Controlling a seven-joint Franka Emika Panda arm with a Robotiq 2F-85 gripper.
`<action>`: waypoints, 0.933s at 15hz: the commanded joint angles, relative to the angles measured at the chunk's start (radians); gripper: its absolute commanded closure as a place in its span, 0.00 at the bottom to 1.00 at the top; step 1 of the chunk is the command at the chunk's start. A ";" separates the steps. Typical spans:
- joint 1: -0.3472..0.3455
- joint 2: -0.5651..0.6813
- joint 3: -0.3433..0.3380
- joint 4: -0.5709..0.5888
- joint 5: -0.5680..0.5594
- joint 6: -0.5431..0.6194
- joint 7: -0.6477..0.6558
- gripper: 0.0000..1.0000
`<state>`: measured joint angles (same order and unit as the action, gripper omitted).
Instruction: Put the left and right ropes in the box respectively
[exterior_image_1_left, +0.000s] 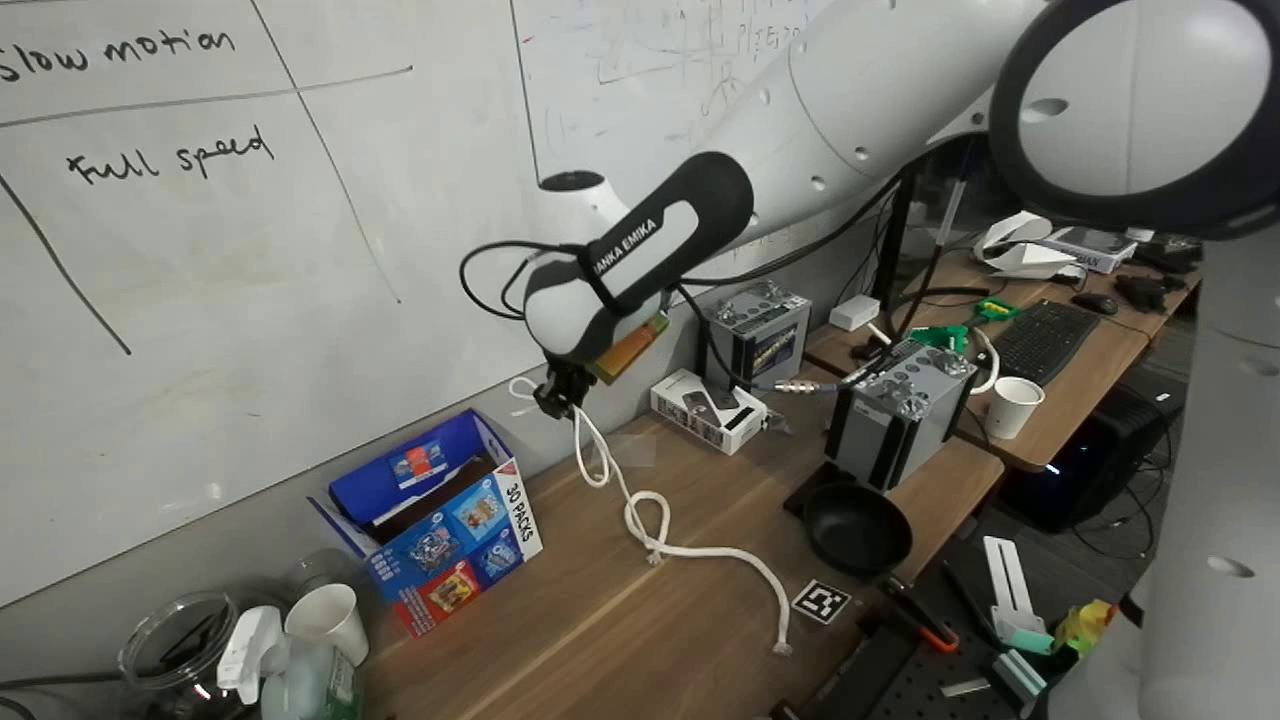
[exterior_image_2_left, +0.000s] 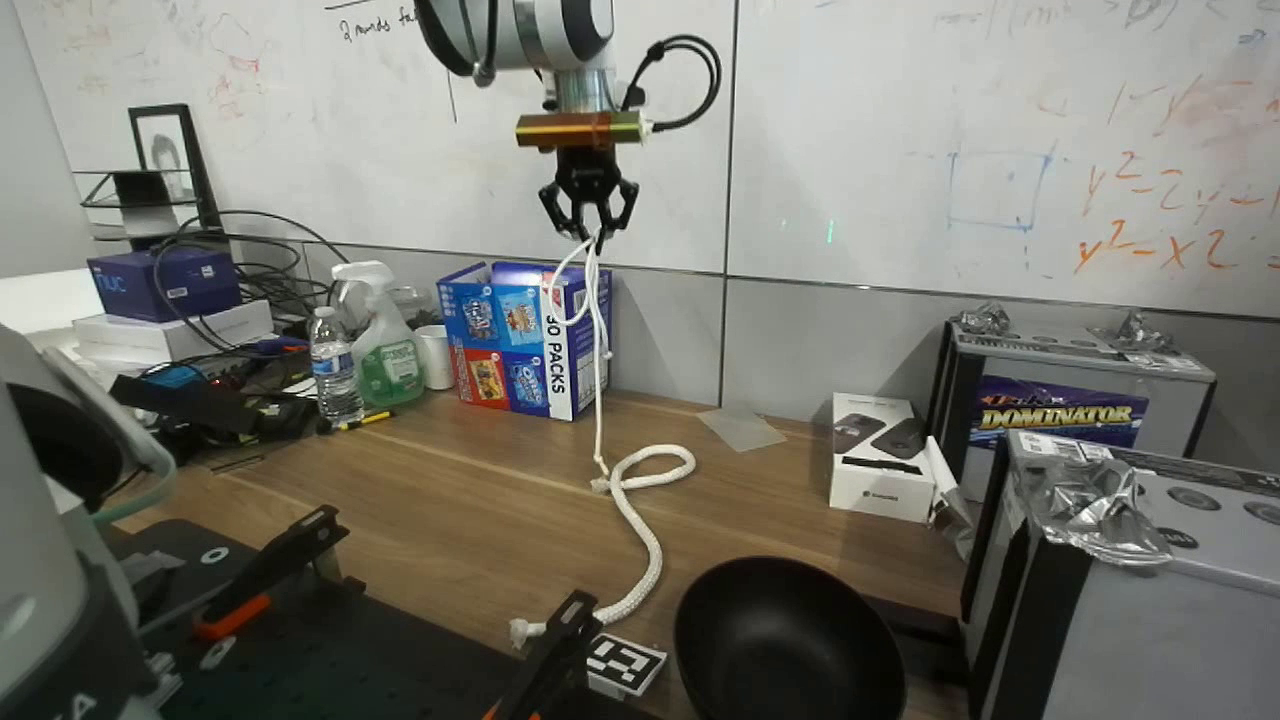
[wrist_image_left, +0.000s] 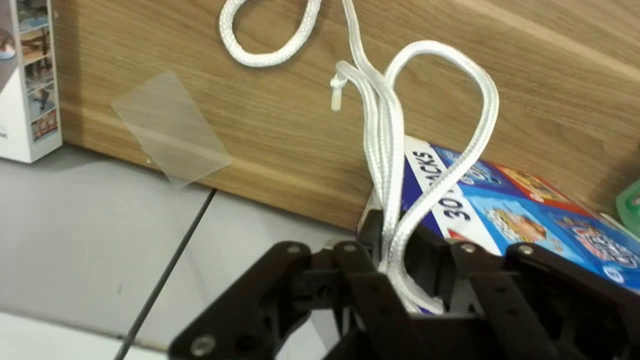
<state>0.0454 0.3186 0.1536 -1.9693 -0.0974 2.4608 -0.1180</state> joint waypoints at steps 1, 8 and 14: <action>0.079 -0.057 -0.025 0.153 -0.037 -0.164 0.107 0.86; 0.216 -0.030 -0.014 0.473 -0.169 -0.296 0.373 0.86; 0.251 0.039 -0.030 0.578 -0.187 -0.233 0.452 0.87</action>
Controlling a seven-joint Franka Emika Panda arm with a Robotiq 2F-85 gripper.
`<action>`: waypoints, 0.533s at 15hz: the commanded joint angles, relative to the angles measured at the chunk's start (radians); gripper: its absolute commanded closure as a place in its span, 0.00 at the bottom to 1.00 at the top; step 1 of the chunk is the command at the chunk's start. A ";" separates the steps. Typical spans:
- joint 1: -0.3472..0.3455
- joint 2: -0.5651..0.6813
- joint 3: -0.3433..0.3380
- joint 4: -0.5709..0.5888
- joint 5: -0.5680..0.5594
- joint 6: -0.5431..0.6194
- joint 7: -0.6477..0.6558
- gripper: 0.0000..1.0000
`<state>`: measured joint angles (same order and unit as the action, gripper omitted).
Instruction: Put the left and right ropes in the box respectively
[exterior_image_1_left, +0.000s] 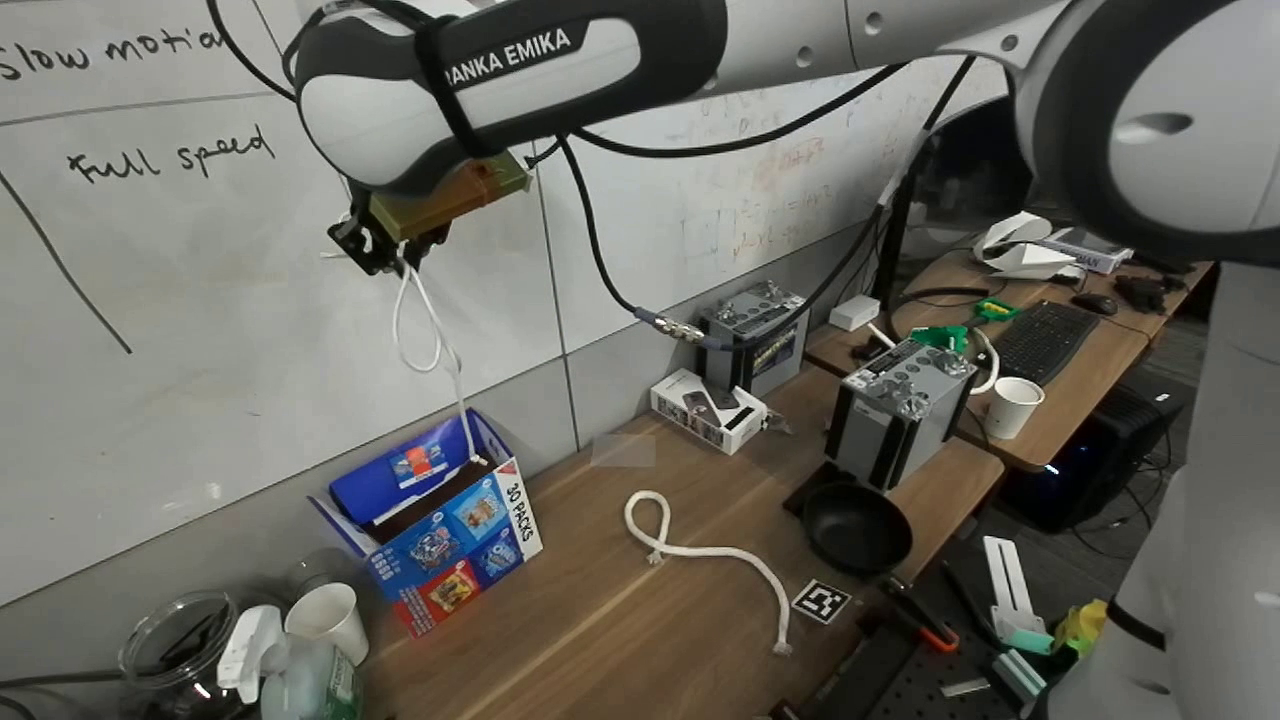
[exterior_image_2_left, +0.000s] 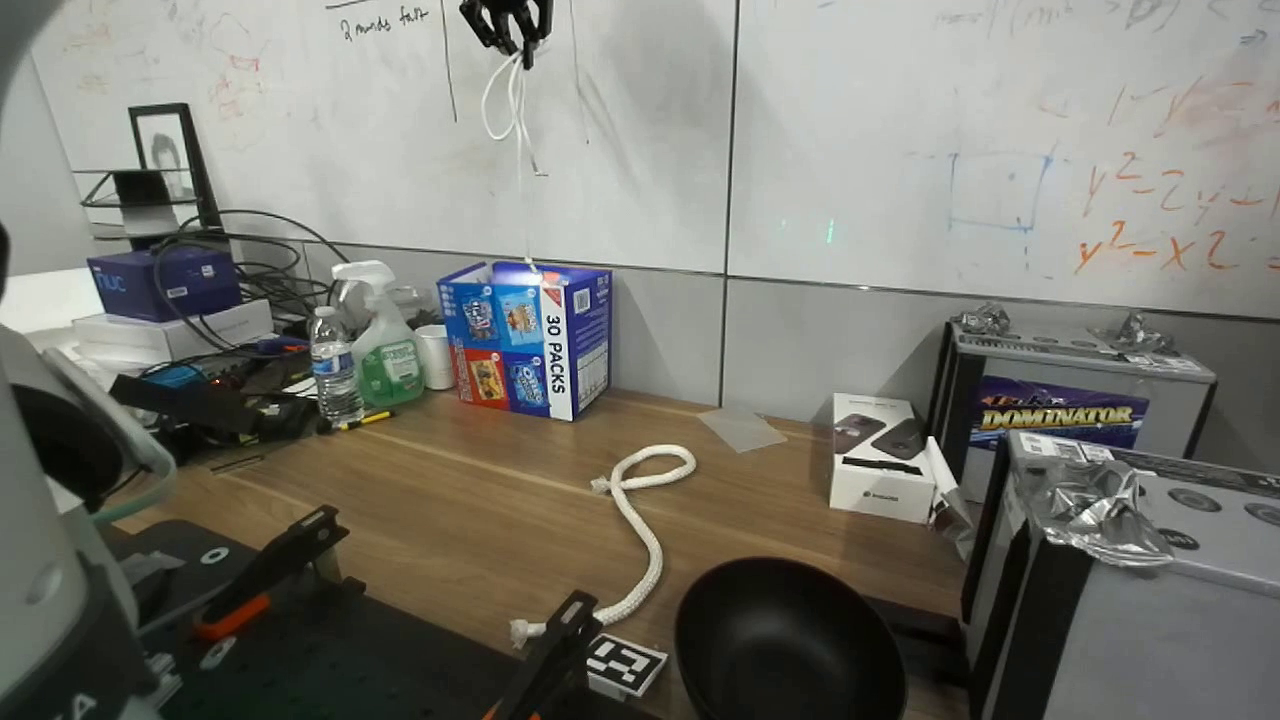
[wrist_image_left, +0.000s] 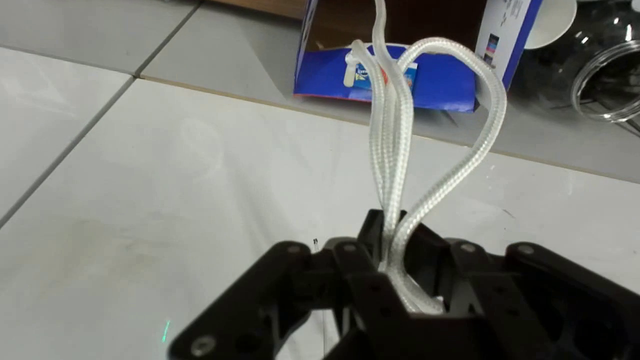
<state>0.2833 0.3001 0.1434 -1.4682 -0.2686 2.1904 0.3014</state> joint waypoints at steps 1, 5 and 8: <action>0.010 0.066 -0.024 0.083 -0.011 0.053 0.033 0.87; -0.004 0.107 -0.037 0.074 0.023 0.147 0.006 0.87; -0.012 0.125 -0.035 0.058 0.058 0.200 -0.016 0.87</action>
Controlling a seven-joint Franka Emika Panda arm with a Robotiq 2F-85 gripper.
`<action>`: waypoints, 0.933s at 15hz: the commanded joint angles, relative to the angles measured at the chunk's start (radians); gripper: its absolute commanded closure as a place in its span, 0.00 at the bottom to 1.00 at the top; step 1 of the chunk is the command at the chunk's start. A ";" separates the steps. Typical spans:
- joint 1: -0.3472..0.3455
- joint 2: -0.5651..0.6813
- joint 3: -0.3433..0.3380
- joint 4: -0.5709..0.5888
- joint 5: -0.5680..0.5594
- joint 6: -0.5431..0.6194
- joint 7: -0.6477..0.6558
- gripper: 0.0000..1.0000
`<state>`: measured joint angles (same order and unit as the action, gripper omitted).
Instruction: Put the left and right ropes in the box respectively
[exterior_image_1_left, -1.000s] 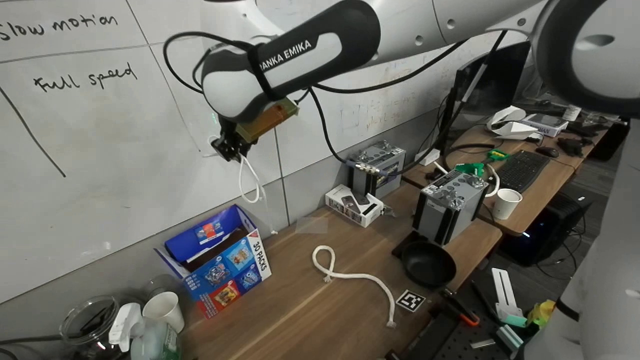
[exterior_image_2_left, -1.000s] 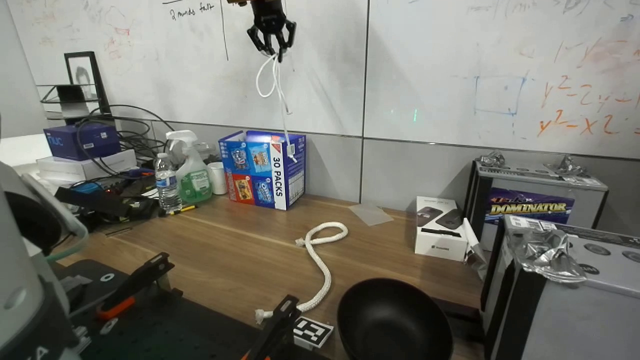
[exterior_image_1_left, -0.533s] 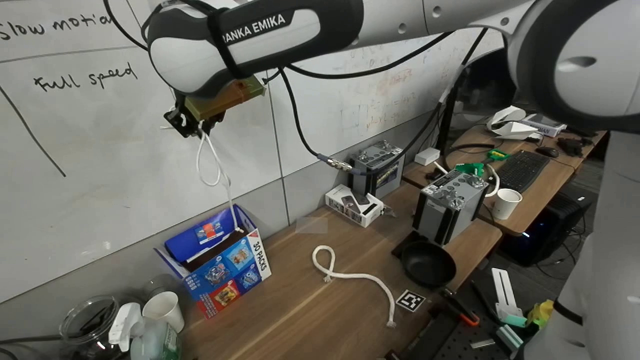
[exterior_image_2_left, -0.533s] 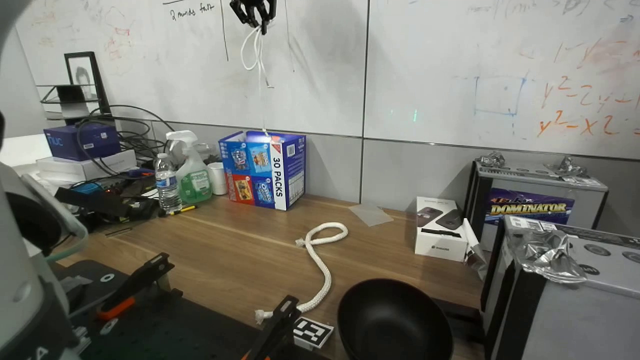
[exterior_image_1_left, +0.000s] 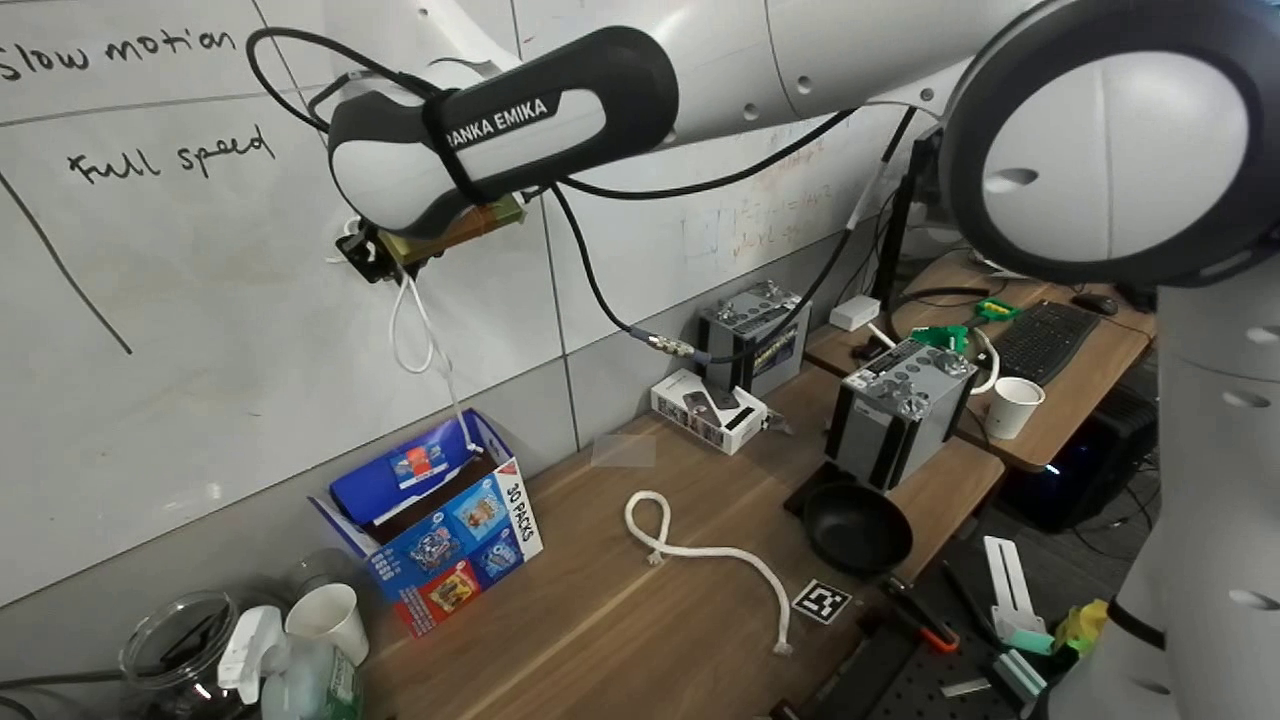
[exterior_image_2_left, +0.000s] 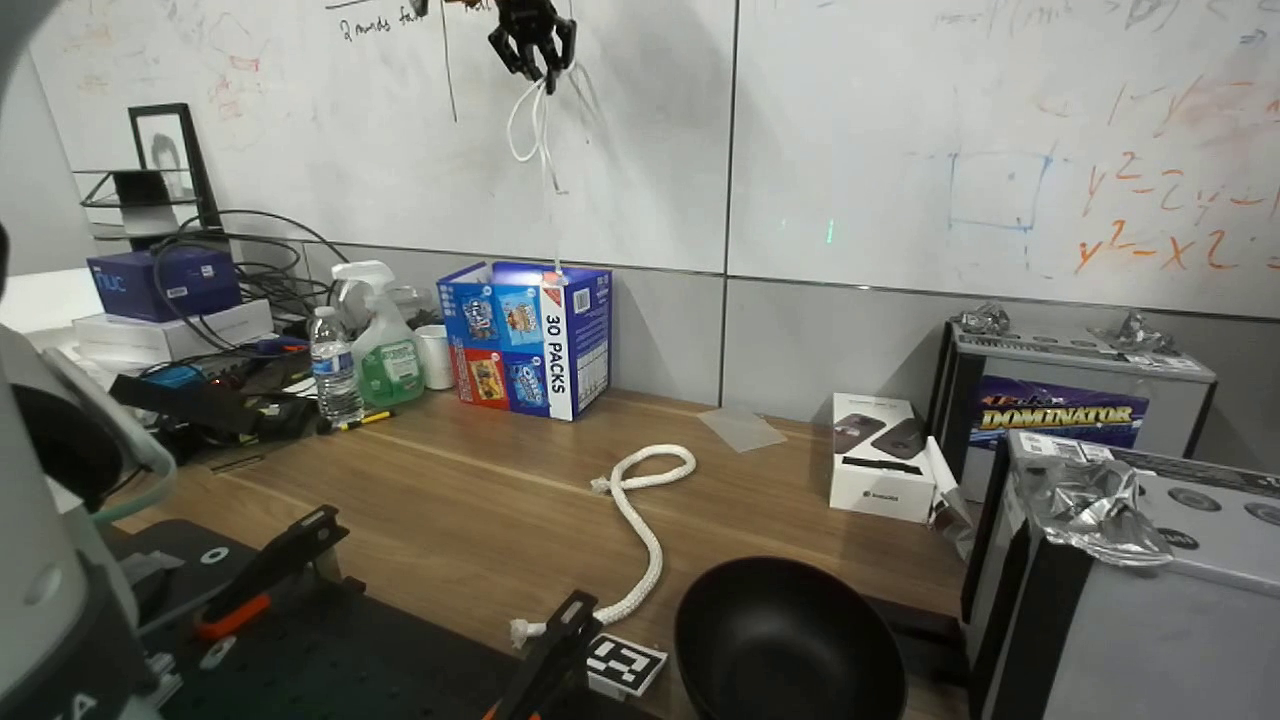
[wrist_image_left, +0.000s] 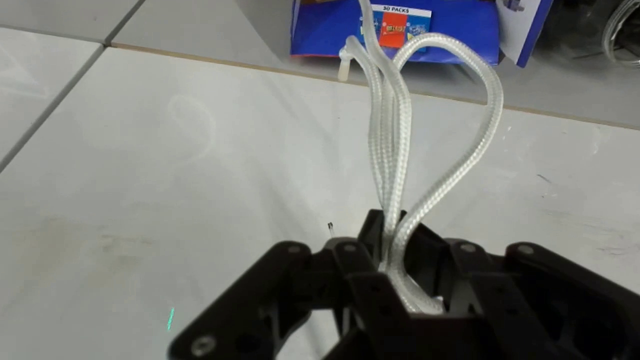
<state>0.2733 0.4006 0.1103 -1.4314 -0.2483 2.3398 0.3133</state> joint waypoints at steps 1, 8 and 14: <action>-0.003 0.030 0.002 0.014 0.047 0.068 -0.037 0.87; -0.016 0.029 0.034 -0.075 0.136 0.185 -0.124 0.87; -0.039 0.022 0.071 -0.151 0.240 0.228 -0.230 0.87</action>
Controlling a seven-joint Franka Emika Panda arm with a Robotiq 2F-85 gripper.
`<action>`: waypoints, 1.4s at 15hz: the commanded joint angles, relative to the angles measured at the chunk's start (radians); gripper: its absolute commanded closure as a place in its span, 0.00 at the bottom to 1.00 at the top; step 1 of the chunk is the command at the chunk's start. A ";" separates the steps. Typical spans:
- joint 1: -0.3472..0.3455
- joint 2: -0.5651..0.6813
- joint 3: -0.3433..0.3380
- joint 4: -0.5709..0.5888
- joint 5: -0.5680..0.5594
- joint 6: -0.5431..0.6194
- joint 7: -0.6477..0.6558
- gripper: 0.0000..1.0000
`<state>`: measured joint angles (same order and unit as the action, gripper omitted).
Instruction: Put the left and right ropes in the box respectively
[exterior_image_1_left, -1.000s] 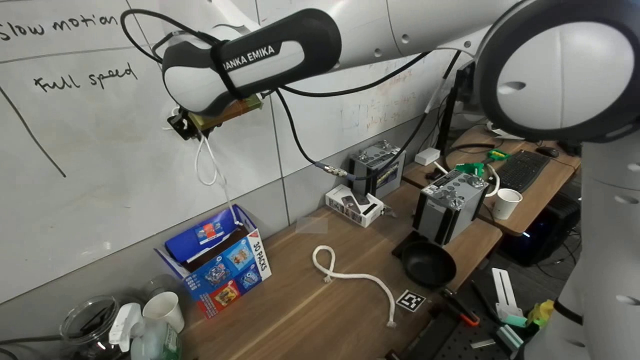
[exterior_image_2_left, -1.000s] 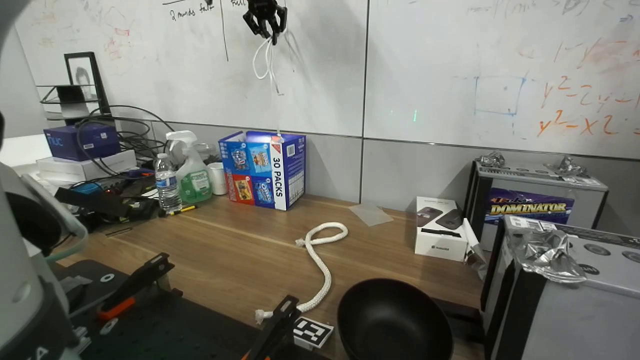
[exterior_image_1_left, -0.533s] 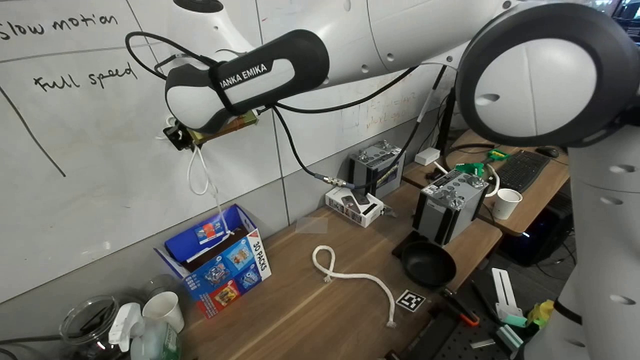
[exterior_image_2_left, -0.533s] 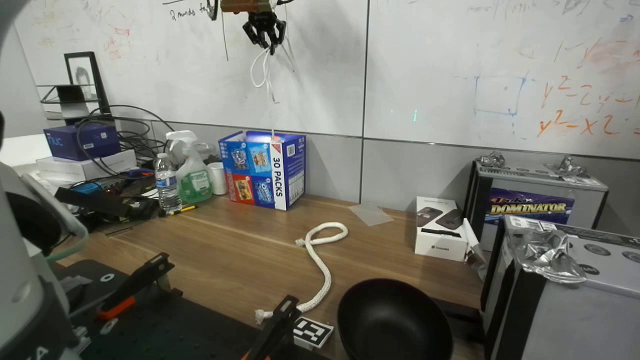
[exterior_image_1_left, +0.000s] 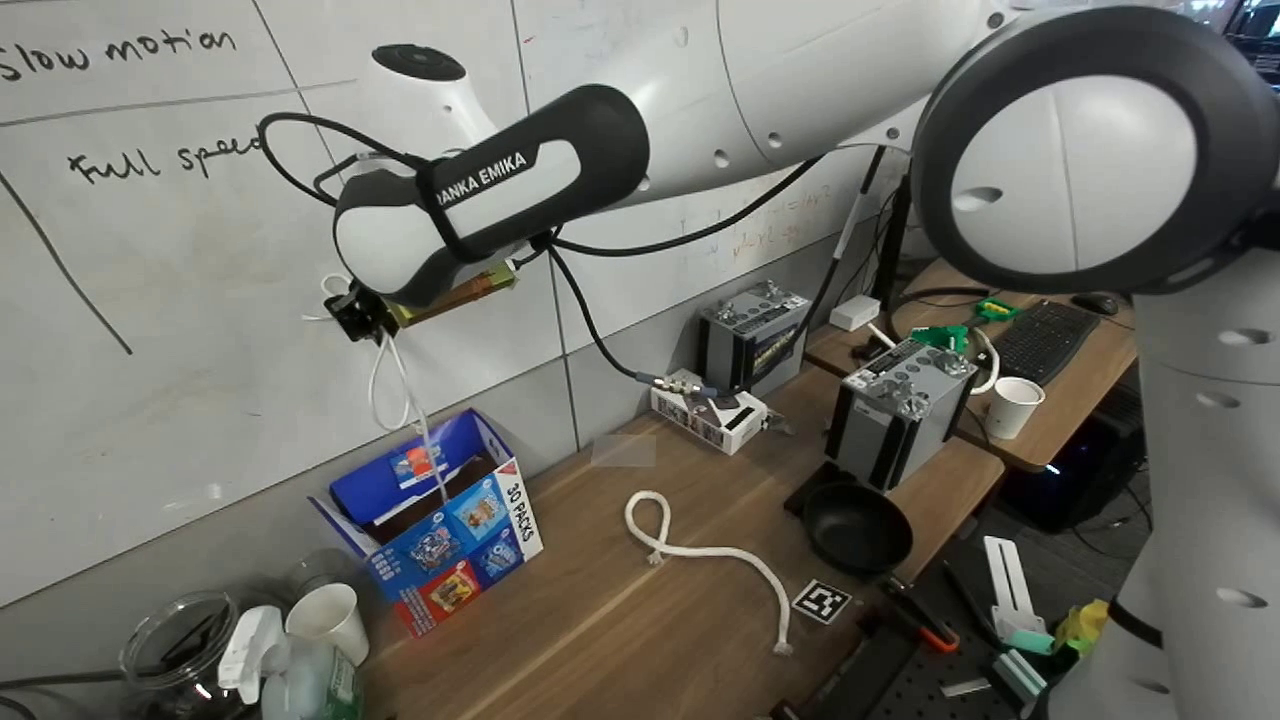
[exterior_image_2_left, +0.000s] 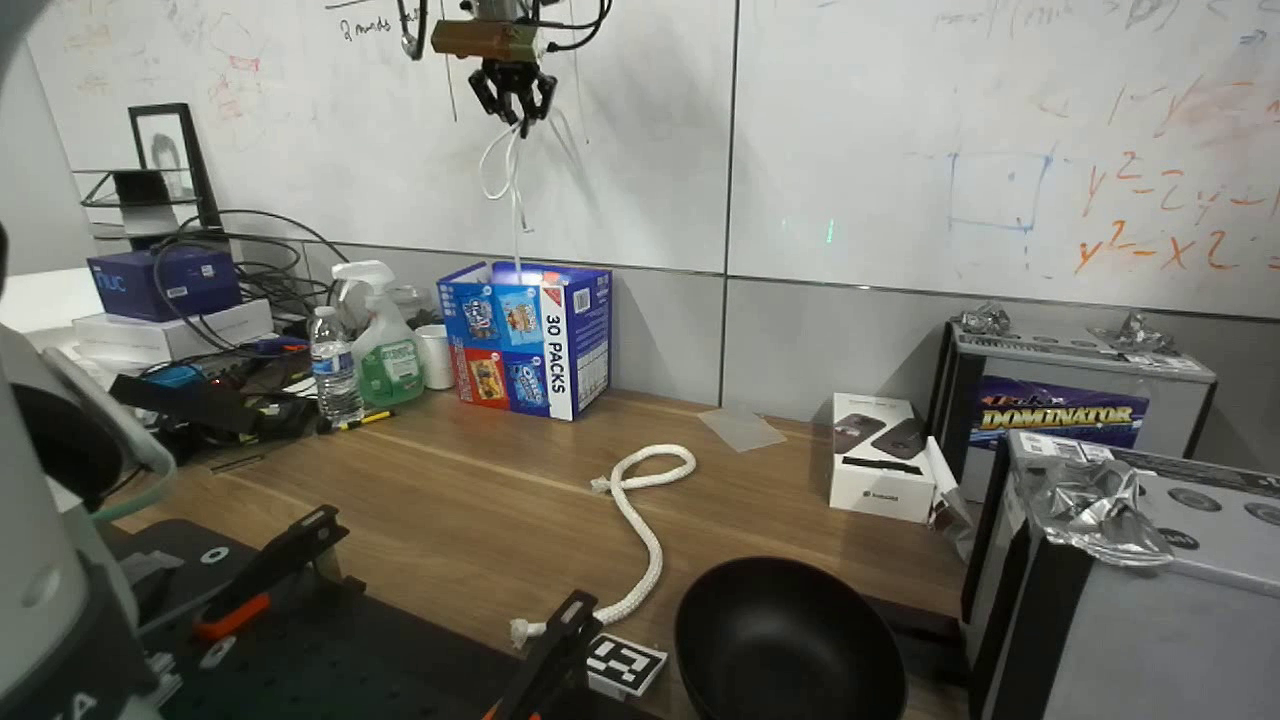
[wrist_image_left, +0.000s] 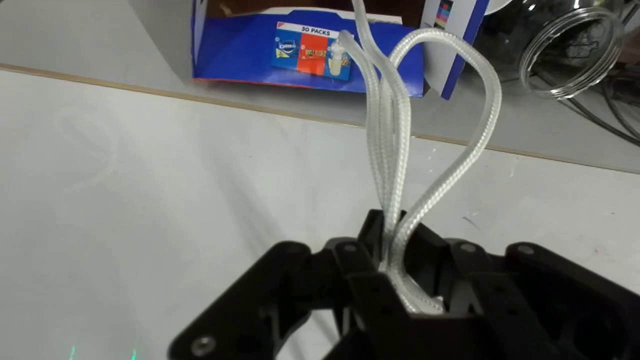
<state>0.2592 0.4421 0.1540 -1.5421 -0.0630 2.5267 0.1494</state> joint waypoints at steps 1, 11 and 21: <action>-0.029 -0.022 0.033 -0.047 0.069 0.045 -0.081 0.87; -0.040 -0.010 0.045 -0.056 0.111 0.030 -0.136 0.62; -0.033 -0.026 0.021 -0.076 0.085 -0.037 -0.122 0.00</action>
<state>0.2267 0.4421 0.1804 -1.6050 0.0280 2.5470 0.0359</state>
